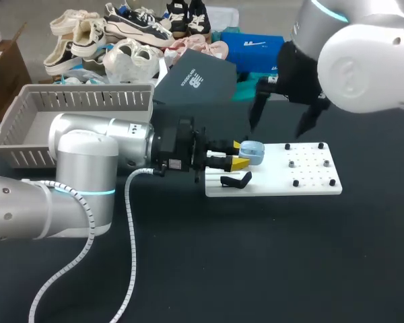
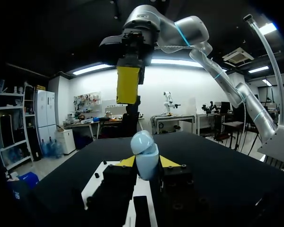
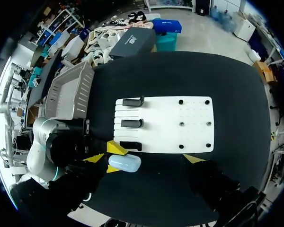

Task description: Pick up each earbud case from the left stands, insert the matching earbuds, close the lid, and place the case in the box.

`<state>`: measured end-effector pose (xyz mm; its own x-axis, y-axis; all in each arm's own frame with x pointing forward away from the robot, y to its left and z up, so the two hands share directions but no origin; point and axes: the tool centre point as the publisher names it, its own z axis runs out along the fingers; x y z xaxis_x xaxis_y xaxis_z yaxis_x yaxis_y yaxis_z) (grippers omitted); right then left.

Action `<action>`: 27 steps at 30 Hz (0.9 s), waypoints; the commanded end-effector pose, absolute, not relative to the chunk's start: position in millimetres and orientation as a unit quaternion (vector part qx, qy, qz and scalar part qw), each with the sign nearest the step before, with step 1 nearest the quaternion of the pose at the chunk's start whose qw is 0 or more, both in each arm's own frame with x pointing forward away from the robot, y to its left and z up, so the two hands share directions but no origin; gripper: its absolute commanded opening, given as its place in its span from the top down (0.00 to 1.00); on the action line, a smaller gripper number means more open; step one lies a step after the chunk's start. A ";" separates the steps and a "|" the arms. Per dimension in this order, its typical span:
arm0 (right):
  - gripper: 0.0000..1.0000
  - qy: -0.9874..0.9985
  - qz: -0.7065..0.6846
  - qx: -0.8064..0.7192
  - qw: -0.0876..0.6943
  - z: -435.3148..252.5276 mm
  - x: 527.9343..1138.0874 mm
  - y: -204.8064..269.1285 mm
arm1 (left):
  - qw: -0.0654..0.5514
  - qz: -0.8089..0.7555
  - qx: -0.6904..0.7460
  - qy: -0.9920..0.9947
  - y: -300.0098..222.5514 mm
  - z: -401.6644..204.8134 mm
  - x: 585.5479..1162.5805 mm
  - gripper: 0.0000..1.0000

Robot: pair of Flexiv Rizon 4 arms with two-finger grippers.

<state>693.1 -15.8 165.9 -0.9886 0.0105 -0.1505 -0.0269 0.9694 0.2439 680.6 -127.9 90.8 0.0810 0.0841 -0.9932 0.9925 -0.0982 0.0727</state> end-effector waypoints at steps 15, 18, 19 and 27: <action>0.00 0.991 0.106 0.009 0.075 128.2 711.5 -11.5 | 0.473 -0.480 0.563 0.478 -128.0 90.6 680.3 1.00; 0.00 0.992 0.104 0.009 0.071 125.9 709.0 -13.1 | 0.473 -0.480 0.563 0.478 -128.0 90.6 680.3 1.00; 0.00 0.992 0.103 0.009 0.070 125.8 707.7 -13.7 | 0.473 -0.480 0.563 0.478 -128.0 90.6 680.3 1.00; 0.00 0.994 0.092 0.005 0.058 126.7 692.3 -19.8 | 0.473 -0.480 0.563 0.478 -128.0 90.6 680.3 1.00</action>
<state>697.8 -17.8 123.8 -0.9940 0.0168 -0.1080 -0.0035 0.9827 0.1851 680.6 -127.9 90.8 0.0810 0.0841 -0.9932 0.9925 -0.0983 0.0727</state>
